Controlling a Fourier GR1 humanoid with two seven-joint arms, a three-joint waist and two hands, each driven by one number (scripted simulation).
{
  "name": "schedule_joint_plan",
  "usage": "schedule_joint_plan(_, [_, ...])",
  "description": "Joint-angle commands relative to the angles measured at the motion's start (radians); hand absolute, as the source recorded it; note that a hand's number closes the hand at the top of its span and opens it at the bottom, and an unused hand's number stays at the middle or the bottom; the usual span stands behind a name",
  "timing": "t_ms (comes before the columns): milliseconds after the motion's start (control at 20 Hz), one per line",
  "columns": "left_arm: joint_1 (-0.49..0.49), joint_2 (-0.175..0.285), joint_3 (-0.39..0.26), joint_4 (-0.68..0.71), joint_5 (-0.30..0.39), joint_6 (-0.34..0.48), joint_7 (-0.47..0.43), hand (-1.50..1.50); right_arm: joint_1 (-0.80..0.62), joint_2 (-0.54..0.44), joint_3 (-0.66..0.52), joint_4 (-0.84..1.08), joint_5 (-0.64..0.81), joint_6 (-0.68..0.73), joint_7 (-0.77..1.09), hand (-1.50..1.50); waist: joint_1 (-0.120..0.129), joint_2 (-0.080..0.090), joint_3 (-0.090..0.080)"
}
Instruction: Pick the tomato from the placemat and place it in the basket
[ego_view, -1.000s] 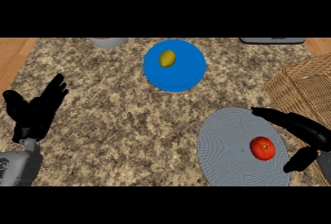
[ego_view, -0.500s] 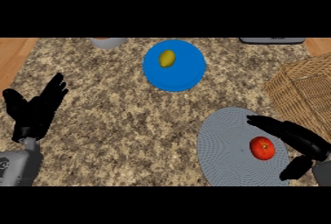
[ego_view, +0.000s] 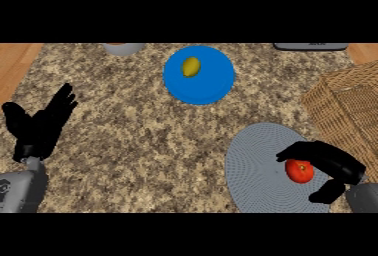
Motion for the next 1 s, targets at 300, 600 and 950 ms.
schedule_joint_plan(300, [-0.022,-0.018,0.022,0.031,-0.028,-0.007,0.021,0.0,0.015,0.034,0.003,0.046,0.1,-0.091,-0.073,1.5,-0.001,0.001,0.002])
schedule_joint_plan(600, [0.002,-0.015,0.024,-0.011,-0.029,0.007,0.007,0.0,-0.087,0.258,-0.224,0.082,0.044,-0.082,0.534,1.5,-0.015,0.003,-0.001])
schedule_joint_plan(950, [-0.006,-0.021,0.012,-0.018,-0.026,-0.004,0.008,0.0,-0.178,0.459,-0.396,0.076,0.055,-0.289,1.022,1.5,0.009,0.007,-0.002])
